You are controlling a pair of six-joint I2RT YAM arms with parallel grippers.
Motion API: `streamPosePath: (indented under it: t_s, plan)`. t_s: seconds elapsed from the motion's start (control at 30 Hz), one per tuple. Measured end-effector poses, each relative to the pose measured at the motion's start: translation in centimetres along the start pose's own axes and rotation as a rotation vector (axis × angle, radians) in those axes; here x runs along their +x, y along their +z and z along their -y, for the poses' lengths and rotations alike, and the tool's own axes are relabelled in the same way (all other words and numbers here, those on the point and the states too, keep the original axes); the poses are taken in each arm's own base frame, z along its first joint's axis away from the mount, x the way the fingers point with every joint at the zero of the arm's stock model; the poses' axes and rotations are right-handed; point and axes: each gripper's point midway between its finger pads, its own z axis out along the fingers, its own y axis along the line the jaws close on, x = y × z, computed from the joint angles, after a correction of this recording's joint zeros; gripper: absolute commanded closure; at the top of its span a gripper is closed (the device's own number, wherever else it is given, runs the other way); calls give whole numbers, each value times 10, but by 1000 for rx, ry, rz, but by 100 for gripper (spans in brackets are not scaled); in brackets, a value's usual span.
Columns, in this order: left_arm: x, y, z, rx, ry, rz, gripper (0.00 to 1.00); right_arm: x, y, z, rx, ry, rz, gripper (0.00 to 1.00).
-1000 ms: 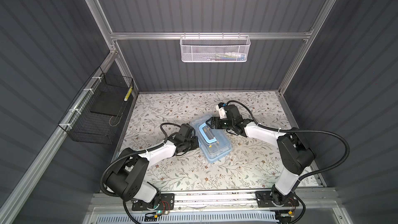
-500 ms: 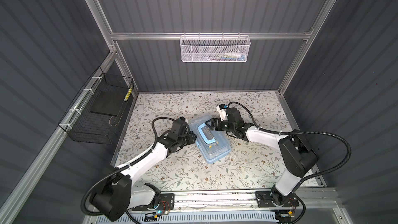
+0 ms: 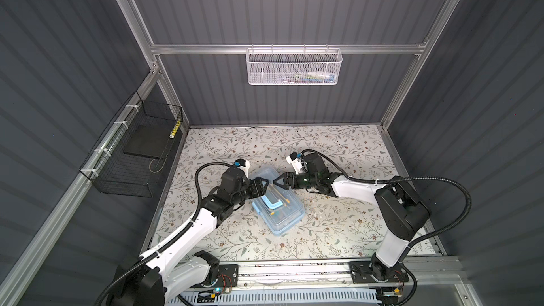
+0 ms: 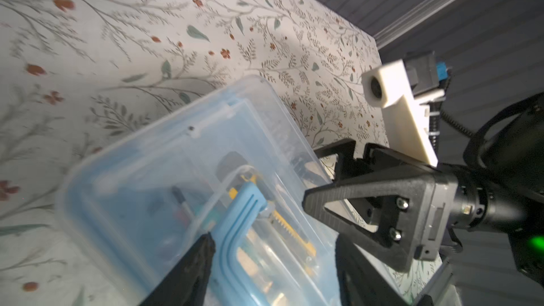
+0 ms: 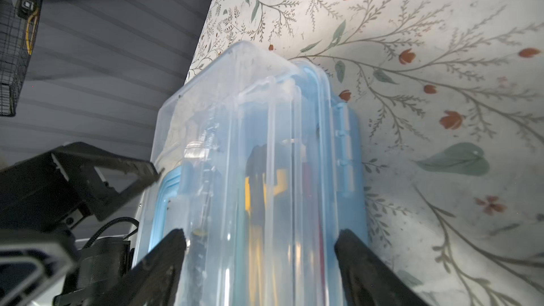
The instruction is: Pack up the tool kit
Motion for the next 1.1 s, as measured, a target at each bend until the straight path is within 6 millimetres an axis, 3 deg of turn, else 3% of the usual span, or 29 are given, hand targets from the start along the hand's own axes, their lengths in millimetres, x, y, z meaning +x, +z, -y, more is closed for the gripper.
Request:
streamPosePath:
  t_s: [0.03, 0.17, 0.33, 0.4, 0.5, 0.6, 0.7, 0.8, 0.87, 0.97, 1.03, 1.1]
  plan:
    - [-7, -8, -9, -28, -10, 22, 1, 0, -1, 1, 1, 5, 1, 19]
    - [-37, -36, -36, -142, -33, 97, 0, 1, -5, 1, 17, 13, -4, 18]
    - [-75, -67, -23, -200, -1, 156, 0, 4, -9, 1, 29, 9, -21, 15]
    - [-79, -74, -23, -223, -7, 154, 0, 6, -13, 1, 34, 0, -33, 14]
    - [-57, -75, -39, -281, -43, 70, 0, 7, -16, 1, 32, -25, -67, 14]
    - [-13, -76, -63, -349, -115, -51, 0, 10, -21, 1, 18, -55, -107, 14]
    - [22, -94, -76, -382, -178, -98, 3, 15, -24, 2, -9, -79, -147, 13]
    - [42, -102, -73, -301, -247, -60, 24, 19, -25, 0, -35, -106, -180, 13]
    - [57, -88, -72, -208, -319, -44, 42, 21, -24, -1, -52, -118, -198, 13]
    - [98, -54, -87, -128, -438, -100, 71, 22, -24, -3, -68, -130, -214, 13]
    - [123, -42, -99, -130, -504, -155, 84, 24, -24, -4, -76, -133, -221, 13]
    - [128, -37, -99, -122, -529, -174, 91, 25, -24, -5, -82, -134, -226, 13]
